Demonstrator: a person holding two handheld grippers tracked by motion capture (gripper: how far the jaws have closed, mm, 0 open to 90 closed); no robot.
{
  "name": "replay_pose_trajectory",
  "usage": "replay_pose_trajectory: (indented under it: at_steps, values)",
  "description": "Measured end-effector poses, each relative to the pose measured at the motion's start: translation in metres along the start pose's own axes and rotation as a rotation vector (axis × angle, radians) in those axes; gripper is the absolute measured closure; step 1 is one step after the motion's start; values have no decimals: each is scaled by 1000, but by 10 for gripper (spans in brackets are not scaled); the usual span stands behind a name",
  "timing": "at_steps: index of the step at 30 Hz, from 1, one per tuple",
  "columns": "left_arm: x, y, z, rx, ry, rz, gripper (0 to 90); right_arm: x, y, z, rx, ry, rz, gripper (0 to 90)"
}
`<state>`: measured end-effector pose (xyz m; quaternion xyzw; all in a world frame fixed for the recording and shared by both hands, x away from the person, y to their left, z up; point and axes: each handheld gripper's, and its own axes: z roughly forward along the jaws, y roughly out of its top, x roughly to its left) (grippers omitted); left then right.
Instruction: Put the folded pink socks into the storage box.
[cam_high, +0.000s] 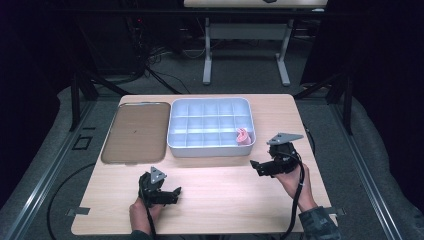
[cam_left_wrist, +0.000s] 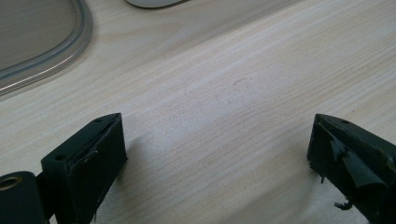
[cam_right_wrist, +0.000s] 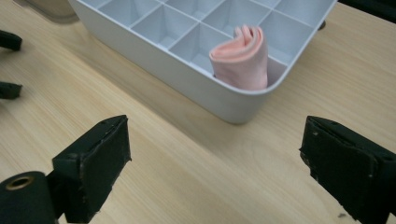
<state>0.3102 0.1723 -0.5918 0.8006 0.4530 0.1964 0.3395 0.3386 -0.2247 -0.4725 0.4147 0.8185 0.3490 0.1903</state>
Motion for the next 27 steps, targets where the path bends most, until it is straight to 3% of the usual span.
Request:
replay_pose_trajectory:
  at_steps: [4, 7, 8, 9, 14, 15, 20, 23, 27]
  values:
    - [0, 0, 0, 0, 0, 0, 41, -1, -18, 3, 16, -12, 8, 53]
    - [0, 0, 0, 0, 0, 1, 41, -3, -50, 16, 65, -21, 27, 29]
    - [0, 0, 0, 0, 0, 1, 41, -3, -50, 16, 65, -21, 27, 29]
    - [0, 0, 0, 0, 0, 1, 41, -3, -66, 23, 86, -38, 33, 13]
    - [0, 0, 0, 0, -1, 0, 41, -5, -92, 31, 92, -81, 61, 7]
    - [0, 0, 0, 0, -1, 1, 41, -7, -102, 33, 96, -112, 71, 7]
    - [0, 0, 0, 0, 0, 1, 41, -7, -117, 38, 84, -133, 66, 0]
    - [0, 0, 0, 0, 0, 1, 41, -13, -125, 37, 44, -84, 117, 0]
    - [0, 0, 0, 0, 0, 0, 42, -15, -129, 36, 26, -92, 123, 0]
